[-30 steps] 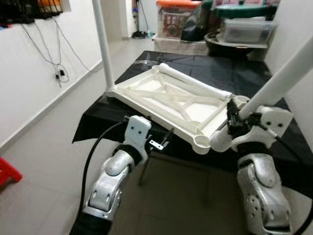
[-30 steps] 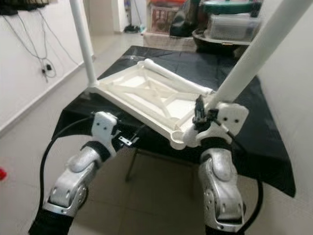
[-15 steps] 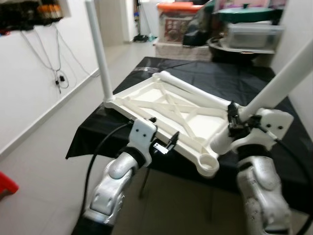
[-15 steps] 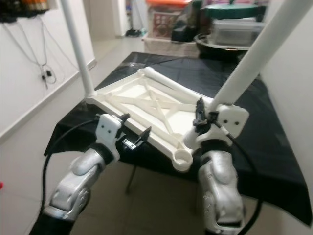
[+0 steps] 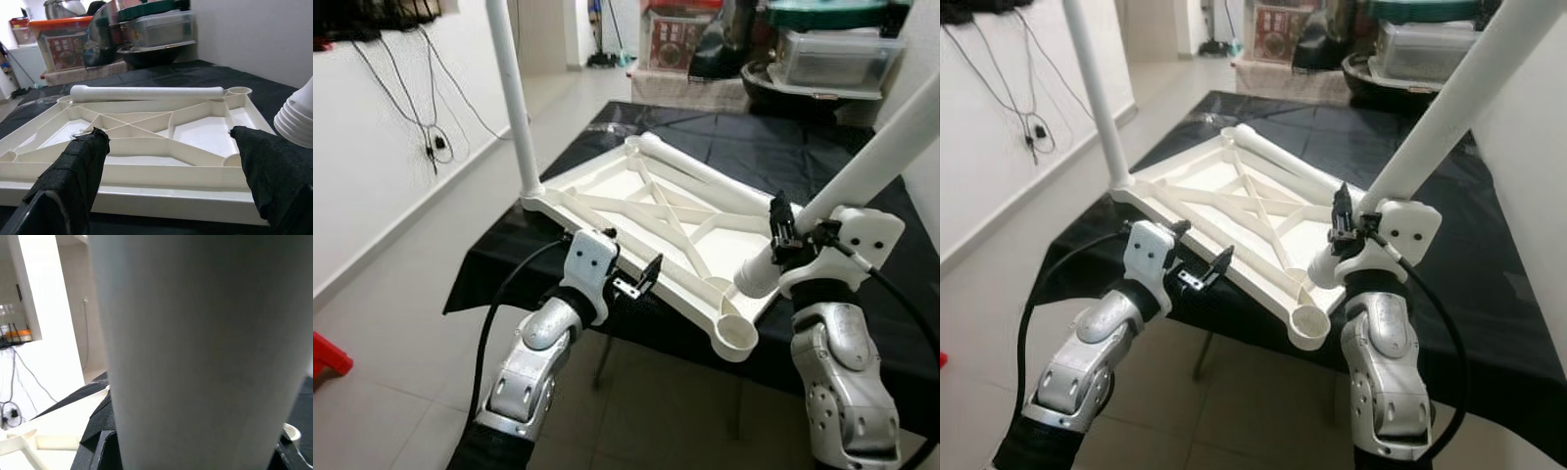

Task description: Building children table

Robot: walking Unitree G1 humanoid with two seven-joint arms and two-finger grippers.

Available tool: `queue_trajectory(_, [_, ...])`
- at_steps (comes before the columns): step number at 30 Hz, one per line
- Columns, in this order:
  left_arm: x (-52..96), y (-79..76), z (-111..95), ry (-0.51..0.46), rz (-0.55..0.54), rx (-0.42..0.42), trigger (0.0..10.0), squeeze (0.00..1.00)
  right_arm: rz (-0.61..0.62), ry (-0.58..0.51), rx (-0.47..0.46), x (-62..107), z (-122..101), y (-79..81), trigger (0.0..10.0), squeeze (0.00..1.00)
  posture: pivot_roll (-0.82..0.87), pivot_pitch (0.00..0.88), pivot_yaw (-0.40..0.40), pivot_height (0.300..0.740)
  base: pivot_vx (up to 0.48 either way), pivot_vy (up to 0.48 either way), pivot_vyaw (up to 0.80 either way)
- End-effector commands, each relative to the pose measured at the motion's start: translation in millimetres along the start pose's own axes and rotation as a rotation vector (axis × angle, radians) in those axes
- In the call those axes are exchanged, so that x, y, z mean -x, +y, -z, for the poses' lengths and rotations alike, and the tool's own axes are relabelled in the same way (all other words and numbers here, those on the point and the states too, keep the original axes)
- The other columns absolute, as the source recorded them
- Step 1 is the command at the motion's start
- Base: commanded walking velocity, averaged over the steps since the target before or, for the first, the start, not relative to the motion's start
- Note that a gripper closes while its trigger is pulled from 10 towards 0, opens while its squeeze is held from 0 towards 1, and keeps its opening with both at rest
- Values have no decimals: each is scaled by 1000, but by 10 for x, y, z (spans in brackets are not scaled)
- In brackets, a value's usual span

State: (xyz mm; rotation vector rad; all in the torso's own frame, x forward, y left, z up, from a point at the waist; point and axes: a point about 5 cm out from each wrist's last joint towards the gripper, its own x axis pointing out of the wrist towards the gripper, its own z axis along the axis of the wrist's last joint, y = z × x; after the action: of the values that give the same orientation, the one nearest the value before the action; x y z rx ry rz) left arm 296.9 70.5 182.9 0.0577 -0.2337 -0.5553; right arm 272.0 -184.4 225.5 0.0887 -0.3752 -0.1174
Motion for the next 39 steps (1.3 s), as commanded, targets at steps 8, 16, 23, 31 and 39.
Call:
queue_trajectory(8, [9, 28, 14, 3, -21, -10, 10000, 0, -14, -17, -12, -24, -36, 38, 10000, 0, 56, 0, -45, 740, 0, -426, 0])
queue_trajectory(16, [17, 54, 46, 20, -39, 13, 10000, 0, -16, -15, -15, -32, -38, 38, 10000, 0, 55, 0, -47, 740, 0, 0, 0])
queue_trajectory(23, [26, 50, 45, 18, -43, 18, 10000, 0, -34, -9, -26, -45, -33, 50, 10000, 0, 56, 0, -48, 740, 0, 0, 0])
queue_trajectory(31, [42, 32, 44, 18, -37, 31, 10000, 0, -88, -16, -41, -129, -62, 46, 10000, 0, 53, 12, -46, 740, 0, 0, 0])
queue_trajectory(39, [124, -47, 41, 34, -10, 58, 10000, 0, -304, 84, -150, -374, -21, -49, 10000, 0, 59, 69, -45, 740, 0, 0, 0])
